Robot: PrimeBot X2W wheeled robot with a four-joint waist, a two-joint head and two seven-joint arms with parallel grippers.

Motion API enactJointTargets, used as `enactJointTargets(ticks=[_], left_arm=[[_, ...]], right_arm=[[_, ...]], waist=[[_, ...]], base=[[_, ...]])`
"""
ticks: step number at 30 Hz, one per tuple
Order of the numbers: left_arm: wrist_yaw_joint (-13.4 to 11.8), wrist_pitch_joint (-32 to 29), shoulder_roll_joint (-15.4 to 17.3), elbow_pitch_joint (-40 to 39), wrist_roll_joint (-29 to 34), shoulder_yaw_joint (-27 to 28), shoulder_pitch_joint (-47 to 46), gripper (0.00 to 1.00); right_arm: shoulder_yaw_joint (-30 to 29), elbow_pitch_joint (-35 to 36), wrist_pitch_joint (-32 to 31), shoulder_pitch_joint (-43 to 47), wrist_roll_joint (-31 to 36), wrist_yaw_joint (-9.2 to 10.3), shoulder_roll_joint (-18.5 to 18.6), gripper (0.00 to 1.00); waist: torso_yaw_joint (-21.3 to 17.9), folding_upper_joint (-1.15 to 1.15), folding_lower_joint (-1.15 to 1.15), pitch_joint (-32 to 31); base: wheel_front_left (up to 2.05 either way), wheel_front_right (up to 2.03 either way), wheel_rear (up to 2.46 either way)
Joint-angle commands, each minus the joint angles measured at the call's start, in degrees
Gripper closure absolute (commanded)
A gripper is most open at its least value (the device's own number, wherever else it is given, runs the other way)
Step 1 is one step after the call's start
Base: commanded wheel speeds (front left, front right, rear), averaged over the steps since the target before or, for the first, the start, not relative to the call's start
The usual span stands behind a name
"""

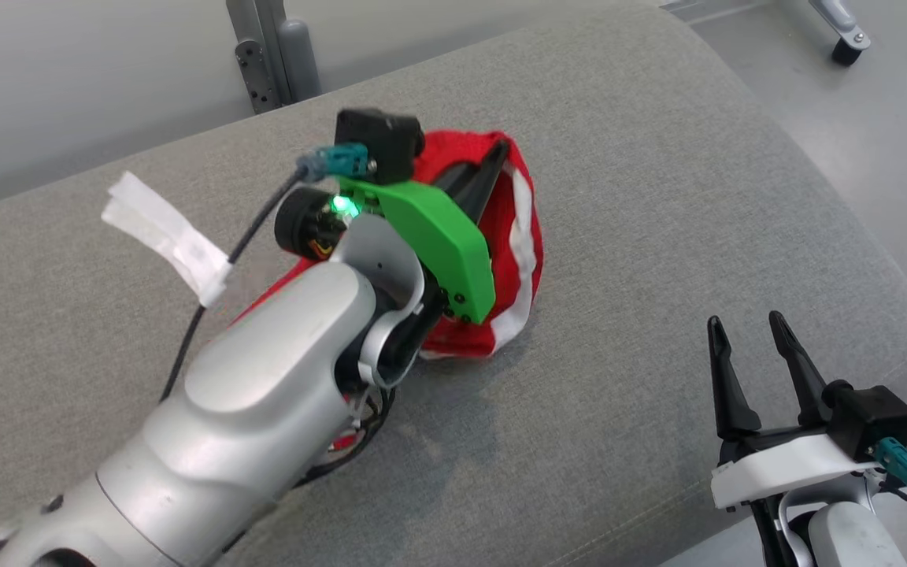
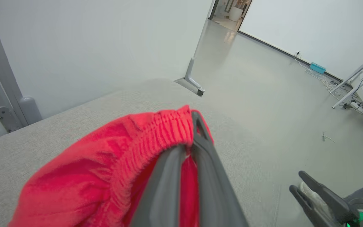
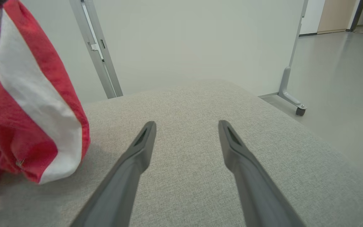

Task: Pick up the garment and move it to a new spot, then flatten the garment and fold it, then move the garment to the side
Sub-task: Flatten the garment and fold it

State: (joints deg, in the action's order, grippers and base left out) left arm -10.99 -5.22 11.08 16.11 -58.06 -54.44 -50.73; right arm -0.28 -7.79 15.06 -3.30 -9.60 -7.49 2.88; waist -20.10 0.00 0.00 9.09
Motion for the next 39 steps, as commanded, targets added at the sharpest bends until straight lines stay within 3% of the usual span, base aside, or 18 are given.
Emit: enactJointTargets(ticks=[1,7,11,16,20,26,31,33,39], left_arm=[[0.4,-0.8,0.7,-0.9,-0.8,1.0,-2.0,1.0],[-0.7,-4.0,2.4,-3.4,-2.7,5.3,-8.2,1.0],[0.1,-5.9,2.7,-4.5,-5.0,7.5,-10.8,1.0],[1.2,-9.4,4.6,-8.2,-9.4,8.5,-7.2,1.0],[0.8,-12.5,8.9,-15.3,-12.4,5.6,2.2,1.0],[-1.1,-14.7,19.5,-28.2,-16.5,-0.2,22.0,1.0],[-1.3,-12.7,24.7,-27.9,-18.8,-1.5,31.8,1.0],[-1.0,-11.2,25.0,-25.6,-18.7,-1.4,33.6,1.0],[0.9,-7.1,21.7,-17.3,-18.7,-1.5,36.0,1.0]], right_arm=[[-0.1,-0.1,0.2,0.8,-0.3,0.0,0.0,0.0],[-0.8,0.0,0.2,1.6,-0.9,0.0,0.0,0.0],[-0.6,-0.3,0.2,1.0,-1.5,0.0,0.0,0.0],[-0.9,-0.3,0.2,1.2,-2.5,0.0,0.0,0.0],[-1.0,-0.5,0.2,2.2,-2.9,0.0,0.0,0.0],[-2.5,-0.5,0.2,3.2,-2.1,0.0,0.0,0.0],[-3.0,-0.6,0.2,2.6,-0.8,0.0,0.0,0.0],[-2.9,-0.5,0.2,2.1,-0.2,0.0,0.0,0.0],[-2.5,-0.5,0.2,1.2,1.4,0.0,0.1,0.0]], waist=[[0.0,0.0,0.0,-0.7],[0.6,0.0,0.0,-1.2],[0.9,0.0,0.0,-1.2],[1.4,0.0,0.0,-1.4],[2.1,0.0,0.0,-1.5],[5.0,0.0,0.0,-1.2],[9.0,0.0,0.0,-0.8],[10.5,0.0,0.0,-0.6],[14.5,0.0,0.0,-0.3]], base=[[0.0,0.0,0.0],[0.0,0.0,0.0],[0.0,0.0,0.0],[0.0,0.0,0.0],[0.0,0.0,0.0],[0.0,0.0,0.0],[0.0,0.0,0.0],[0.0,0.0,0.0],[0.0,0.0,0.0]])
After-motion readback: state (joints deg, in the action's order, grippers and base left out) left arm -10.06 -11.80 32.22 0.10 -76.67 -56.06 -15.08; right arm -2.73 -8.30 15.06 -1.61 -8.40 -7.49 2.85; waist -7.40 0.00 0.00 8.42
